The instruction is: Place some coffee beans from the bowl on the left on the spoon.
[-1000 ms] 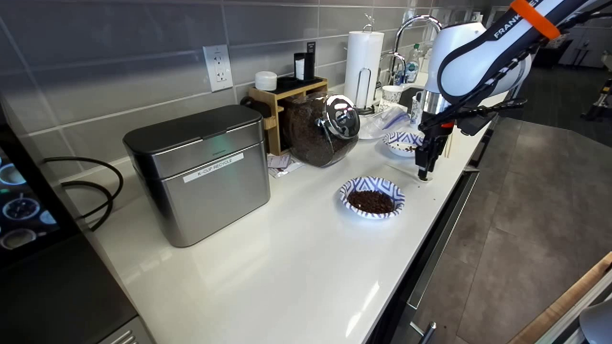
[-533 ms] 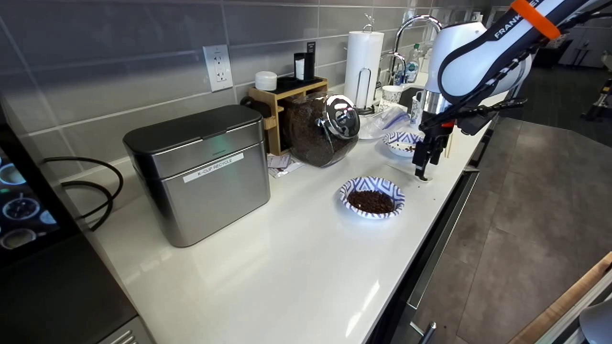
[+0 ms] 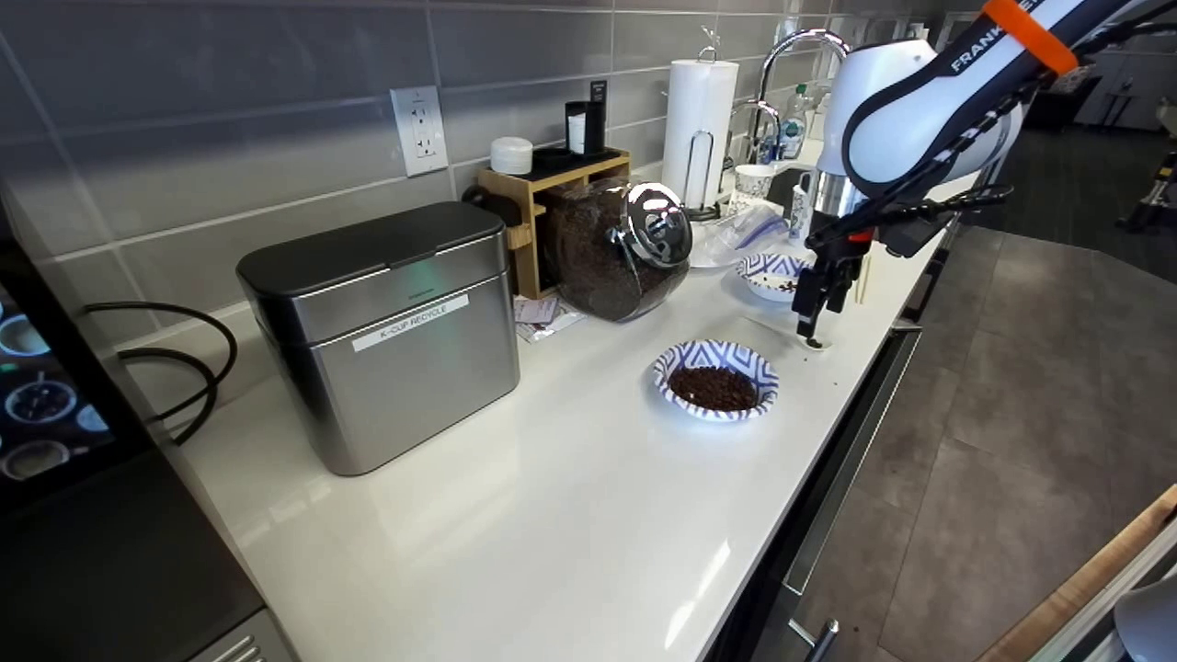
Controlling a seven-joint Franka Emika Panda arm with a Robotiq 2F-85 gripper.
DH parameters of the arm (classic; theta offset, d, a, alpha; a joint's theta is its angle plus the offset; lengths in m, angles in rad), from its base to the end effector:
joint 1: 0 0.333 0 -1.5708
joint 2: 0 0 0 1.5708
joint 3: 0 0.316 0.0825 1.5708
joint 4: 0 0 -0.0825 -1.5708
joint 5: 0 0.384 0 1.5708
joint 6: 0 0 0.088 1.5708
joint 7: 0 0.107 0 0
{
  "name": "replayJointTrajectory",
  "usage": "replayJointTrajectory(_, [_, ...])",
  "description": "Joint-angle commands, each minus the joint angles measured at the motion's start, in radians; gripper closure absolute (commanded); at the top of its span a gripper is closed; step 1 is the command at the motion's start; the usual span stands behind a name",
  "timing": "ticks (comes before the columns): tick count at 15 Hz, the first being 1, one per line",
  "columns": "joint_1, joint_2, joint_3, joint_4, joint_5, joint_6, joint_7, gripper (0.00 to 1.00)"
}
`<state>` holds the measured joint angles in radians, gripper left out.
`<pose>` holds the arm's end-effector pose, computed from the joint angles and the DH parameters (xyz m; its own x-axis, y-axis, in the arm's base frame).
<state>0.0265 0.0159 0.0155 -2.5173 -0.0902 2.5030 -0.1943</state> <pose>0.4590 0.0199 0.2701 0.9519 0.3035 -0.0413 0.3052 -0.9513 0.0441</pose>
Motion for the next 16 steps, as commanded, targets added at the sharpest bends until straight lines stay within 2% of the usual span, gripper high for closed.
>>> replayJointTrajectory(1, [0.001, -0.069, 0.005, -0.008, -0.007, -0.058, 0.026, 0.0])
replayJointTrajectory(3, [0.003, -0.134, 0.007, -0.016, 0.003, -0.111, 0.026, 0.0])
replayJointTrajectory(9, [0.006, -0.284, 0.014, 0.02, -0.011, -0.381, 0.041, 0.0])
replayJointTrajectory(12, [0.007, -0.314, 0.016, 0.037, -0.011, -0.445, 0.045, 0.0])
replayJointTrajectory(16, [0.008, -0.336, 0.017, 0.041, -0.012, -0.474, 0.052, 0.0])
